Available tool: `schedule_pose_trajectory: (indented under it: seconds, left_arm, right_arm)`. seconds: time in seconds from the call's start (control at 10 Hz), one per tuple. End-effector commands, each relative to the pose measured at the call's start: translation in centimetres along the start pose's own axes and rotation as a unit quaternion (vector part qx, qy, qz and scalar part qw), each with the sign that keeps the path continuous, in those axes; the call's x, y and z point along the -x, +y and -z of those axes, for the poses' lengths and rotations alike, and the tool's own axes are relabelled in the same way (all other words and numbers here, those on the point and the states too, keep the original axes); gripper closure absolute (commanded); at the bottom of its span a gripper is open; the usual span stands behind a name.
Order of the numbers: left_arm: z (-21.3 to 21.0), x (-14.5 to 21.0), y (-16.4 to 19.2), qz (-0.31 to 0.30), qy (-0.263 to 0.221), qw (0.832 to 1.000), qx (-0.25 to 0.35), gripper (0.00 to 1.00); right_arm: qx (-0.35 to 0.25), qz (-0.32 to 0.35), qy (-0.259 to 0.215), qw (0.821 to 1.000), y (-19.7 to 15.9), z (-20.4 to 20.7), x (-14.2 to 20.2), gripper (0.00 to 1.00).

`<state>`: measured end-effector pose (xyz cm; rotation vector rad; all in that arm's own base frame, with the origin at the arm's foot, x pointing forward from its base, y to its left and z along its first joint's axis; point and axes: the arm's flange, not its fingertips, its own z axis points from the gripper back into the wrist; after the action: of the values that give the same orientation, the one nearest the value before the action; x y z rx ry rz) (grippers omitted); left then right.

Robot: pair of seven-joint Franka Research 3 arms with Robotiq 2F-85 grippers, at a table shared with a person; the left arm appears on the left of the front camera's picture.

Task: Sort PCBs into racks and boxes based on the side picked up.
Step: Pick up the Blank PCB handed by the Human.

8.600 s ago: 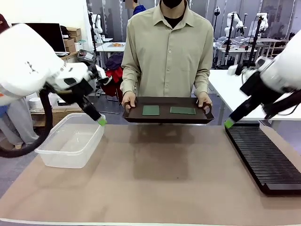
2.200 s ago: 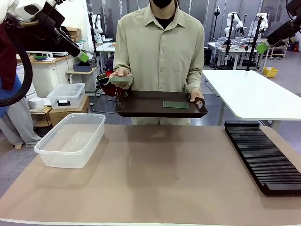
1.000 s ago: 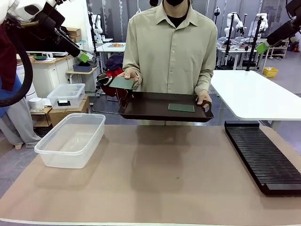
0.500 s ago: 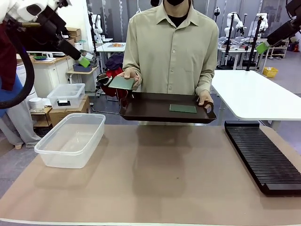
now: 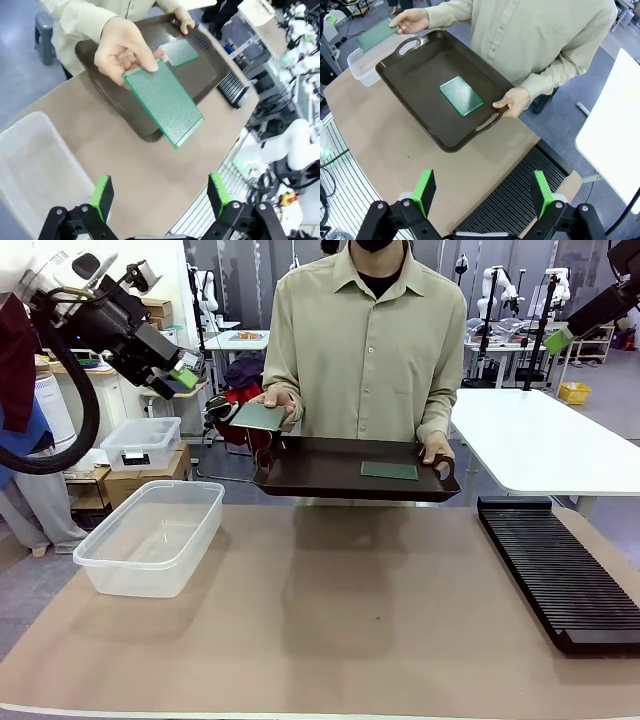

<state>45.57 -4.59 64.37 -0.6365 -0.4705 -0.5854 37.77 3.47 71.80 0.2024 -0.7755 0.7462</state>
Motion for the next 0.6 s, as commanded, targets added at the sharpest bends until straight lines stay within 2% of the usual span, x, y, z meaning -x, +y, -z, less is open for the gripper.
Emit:
schedule_pose_trajectory:
  seconds: [0.0,0.1,0.2,0.5]
  left_arm:
    - [1.9,-0.5,1.4,-0.065,-0.049,0.996,0.039,0.0]
    - [2.0,-0.6,2.1,-0.056,-0.049,0.997,0.01,0.0]
    - [0.8,-0.2,0.9,-0.029,-0.018,0.999,0.024,0.0]
    - [1.6,-0.5,1.5,-0.044,-0.027,0.998,0.024,0.0]
  right_arm:
    - [-0.002,-0.003,0.001,1.0,0.1,0.1,0.3,0.0]
    - [-0.002,-0.003,0.001,1.0,0.1,0.1,0.3,0.0]
    - [-0.002,-0.003,0.001,1.0,0.1,0.1,0.3,0.0]
    - [-0.002,-0.003,0.001,1.0,0.1,0.1,0.3,0.0]
